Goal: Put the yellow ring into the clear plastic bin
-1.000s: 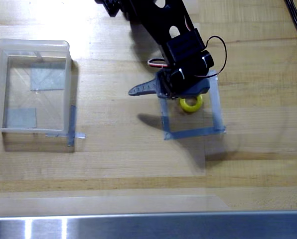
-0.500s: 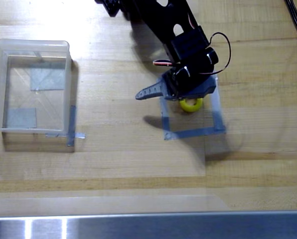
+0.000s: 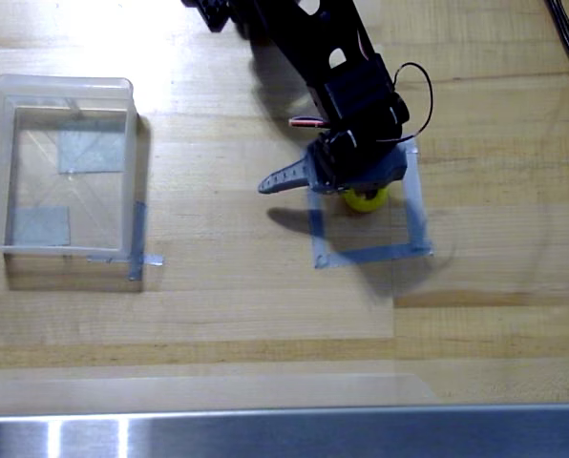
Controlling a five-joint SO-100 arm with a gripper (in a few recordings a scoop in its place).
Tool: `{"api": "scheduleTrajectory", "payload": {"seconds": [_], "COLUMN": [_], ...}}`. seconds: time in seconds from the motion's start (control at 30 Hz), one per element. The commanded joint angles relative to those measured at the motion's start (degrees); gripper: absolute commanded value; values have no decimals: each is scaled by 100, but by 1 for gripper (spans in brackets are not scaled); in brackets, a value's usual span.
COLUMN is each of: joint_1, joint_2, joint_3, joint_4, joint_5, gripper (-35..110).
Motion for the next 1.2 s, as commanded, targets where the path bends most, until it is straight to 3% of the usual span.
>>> {"api": "scheduleTrajectory", "payload": {"seconds": [0.0, 0.33, 0.77, 1.17], "joint_1": [-35, -62, -88, -88], "joint_2": [308, 229, 316, 633], "joint_3": [35, 114, 369, 413], "joint_4": [-70, -79, -26, 9], "joint_5": [70, 624, 668, 659], "gripper": [57, 55, 17, 7]}}
